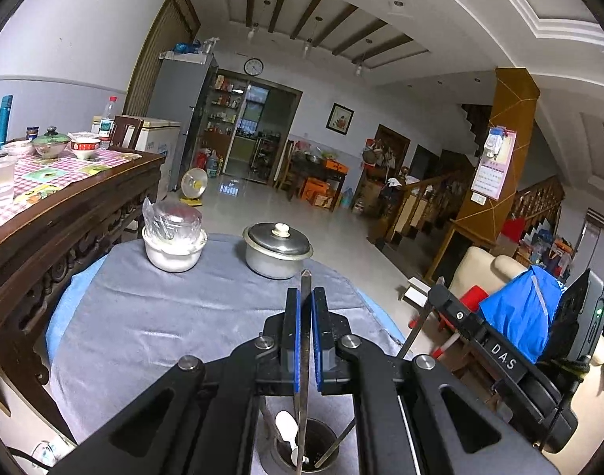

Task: Organize utensils
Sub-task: 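Lower the left tool's chopstick into the grey cup while the right tool lowers its own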

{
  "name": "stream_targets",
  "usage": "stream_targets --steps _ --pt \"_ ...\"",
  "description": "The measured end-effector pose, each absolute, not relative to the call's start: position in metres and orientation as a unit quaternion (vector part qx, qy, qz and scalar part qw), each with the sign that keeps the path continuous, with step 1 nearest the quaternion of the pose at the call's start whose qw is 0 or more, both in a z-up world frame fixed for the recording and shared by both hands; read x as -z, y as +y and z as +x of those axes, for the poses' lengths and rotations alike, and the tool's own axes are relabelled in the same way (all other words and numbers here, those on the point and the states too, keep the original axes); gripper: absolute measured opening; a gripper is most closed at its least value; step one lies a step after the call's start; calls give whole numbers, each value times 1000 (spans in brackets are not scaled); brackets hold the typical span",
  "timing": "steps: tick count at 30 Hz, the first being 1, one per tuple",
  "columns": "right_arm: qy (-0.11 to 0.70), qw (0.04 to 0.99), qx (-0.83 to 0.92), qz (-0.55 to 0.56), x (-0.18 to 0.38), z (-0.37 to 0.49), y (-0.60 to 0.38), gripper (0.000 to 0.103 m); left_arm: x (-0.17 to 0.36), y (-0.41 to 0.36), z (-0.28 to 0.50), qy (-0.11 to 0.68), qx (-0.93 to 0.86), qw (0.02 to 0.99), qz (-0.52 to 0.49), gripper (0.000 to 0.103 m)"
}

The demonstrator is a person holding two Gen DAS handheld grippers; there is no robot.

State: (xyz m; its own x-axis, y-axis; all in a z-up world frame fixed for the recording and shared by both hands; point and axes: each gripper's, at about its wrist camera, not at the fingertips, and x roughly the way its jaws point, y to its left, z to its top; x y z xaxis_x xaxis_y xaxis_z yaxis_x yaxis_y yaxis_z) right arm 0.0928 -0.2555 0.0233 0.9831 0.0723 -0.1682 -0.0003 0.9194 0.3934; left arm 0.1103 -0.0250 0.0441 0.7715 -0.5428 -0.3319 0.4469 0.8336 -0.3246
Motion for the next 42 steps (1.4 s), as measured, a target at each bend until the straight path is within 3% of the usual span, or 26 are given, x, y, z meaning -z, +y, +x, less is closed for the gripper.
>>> stream_targets --steps 10,19,42 --pt "95 976 -3 197 -13 94 -262 7 -54 -40 113 186 276 937 -106 5" --pt "119 975 -6 186 5 91 -259 7 -18 -55 131 235 254 934 -93 5" --pt "149 968 -21 200 23 89 -253 10 8 -57 128 279 258 922 -73 5"
